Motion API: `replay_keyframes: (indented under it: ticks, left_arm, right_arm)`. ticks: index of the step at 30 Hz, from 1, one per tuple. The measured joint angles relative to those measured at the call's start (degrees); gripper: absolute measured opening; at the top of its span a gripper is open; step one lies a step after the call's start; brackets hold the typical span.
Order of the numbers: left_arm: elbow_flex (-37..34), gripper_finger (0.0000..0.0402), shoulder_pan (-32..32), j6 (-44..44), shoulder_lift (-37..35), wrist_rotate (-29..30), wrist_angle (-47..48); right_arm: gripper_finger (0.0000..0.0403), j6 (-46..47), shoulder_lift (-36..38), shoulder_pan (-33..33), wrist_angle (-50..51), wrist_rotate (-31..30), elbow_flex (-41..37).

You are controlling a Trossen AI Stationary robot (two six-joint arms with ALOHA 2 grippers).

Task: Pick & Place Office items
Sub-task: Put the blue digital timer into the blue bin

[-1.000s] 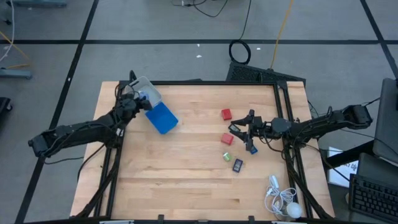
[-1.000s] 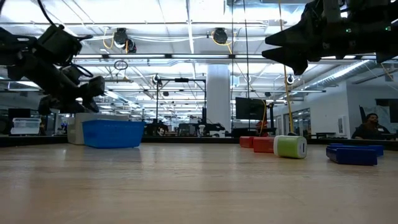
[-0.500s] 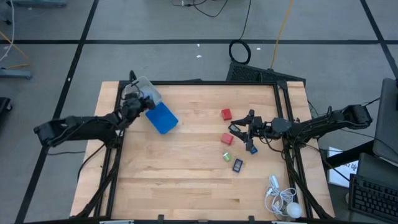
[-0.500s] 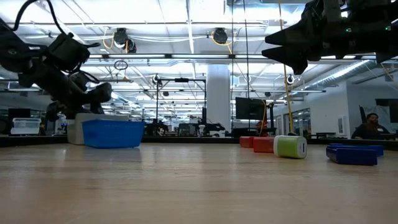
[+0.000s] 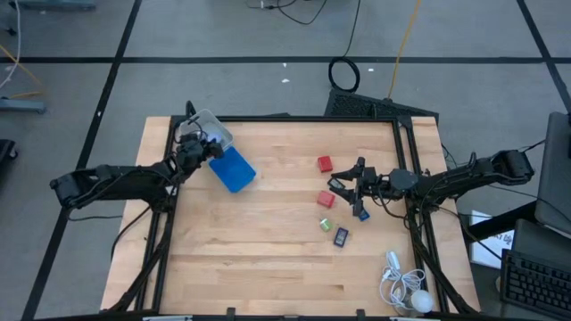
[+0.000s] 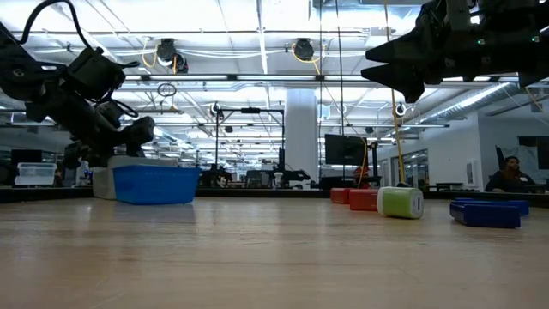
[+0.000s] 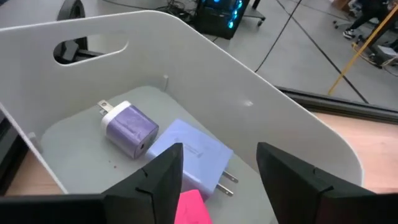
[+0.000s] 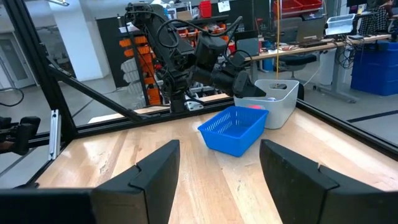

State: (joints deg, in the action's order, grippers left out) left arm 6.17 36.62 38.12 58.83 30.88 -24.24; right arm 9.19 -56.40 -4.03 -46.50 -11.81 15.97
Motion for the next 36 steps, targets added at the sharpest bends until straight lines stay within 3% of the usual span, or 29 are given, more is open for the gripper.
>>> replay_keyframes:
  ticks: [11,19,25,32,36]
  left_arm:
    - [-0.1,0.0174,0.0,-7.5,-1.7,-14.0,-9.1]
    - [-0.1,0.0155,0.0,-7.0,-6.8,-36.8,-16.8]
    - [-0.1,0.0148,-0.3,-4.4,-8.3,-50.2,-20.7]
    - [-0.1,0.0165,-4.3,-5.0,-8.3,-51.9,-26.5]
    - [-0.1,0.0176,-8.5,-12.4,-8.3,-51.9,-30.1]
  right_arm:
    - [0.0212,-0.9,0.0,0.0,0.0,0.0,0.0]
    - [0.0212,-1.5,0.0,0.0,0.1,0.0,0.0]
    - [0.0212,-2.4,0.0,0.0,1.8,-0.1,0.0]
    - [0.0212,-2.4,0.0,0.0,3.0,-0.2,0.0]
    - [0.0212,-2.4,0.0,0.0,3.0,-0.2,0.0]
